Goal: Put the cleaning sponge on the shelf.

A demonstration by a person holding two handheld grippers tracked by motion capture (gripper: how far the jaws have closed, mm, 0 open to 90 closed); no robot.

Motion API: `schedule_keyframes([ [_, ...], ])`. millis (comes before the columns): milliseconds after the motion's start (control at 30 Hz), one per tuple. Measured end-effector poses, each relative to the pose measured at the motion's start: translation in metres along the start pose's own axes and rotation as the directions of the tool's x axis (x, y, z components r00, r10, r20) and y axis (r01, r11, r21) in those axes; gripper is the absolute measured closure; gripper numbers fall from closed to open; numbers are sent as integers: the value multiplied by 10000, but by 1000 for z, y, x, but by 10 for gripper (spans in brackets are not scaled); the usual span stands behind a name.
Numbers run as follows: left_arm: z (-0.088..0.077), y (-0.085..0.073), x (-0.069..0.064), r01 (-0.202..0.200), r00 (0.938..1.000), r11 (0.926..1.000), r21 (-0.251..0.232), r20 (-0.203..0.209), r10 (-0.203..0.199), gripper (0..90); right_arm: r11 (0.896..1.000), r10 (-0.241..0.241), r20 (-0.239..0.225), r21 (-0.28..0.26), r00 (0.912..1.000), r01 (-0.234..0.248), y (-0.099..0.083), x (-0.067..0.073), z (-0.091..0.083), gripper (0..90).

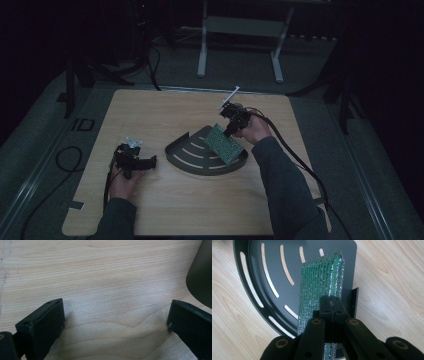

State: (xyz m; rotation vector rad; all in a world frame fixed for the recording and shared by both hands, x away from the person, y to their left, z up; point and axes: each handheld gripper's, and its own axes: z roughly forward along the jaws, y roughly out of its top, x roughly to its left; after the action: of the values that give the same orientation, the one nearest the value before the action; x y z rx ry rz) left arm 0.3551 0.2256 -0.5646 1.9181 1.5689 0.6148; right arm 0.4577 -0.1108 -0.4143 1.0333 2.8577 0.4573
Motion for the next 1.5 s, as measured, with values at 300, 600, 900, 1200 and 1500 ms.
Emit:
schedule_keyframes([
  [300,0,0,0,-7,10000,10000,10,0,7,18,10000,12,-13,91,10000,-12,-6,-2,9,900],
  [600,0,0,0,-6,10000,10000,13,5,6,18,9997,-26,183,228,9998,22,-5,-1,14,899],
  [900,0,0,0,-4,10000,10000,18,-3,4,17,9991,29,256,413,9997,-40,-8,-3,22,899],
  [1200,0,0,0,-9,10000,10000,22,-4,9,17,9989,34,530,461,9986,-59,-9,-5,26,895],
  [1500,0,0,0,-7,10000,10000,20,-3,7,17,9982,92,875,580,9961,-143,-8,-9,31,899],
])
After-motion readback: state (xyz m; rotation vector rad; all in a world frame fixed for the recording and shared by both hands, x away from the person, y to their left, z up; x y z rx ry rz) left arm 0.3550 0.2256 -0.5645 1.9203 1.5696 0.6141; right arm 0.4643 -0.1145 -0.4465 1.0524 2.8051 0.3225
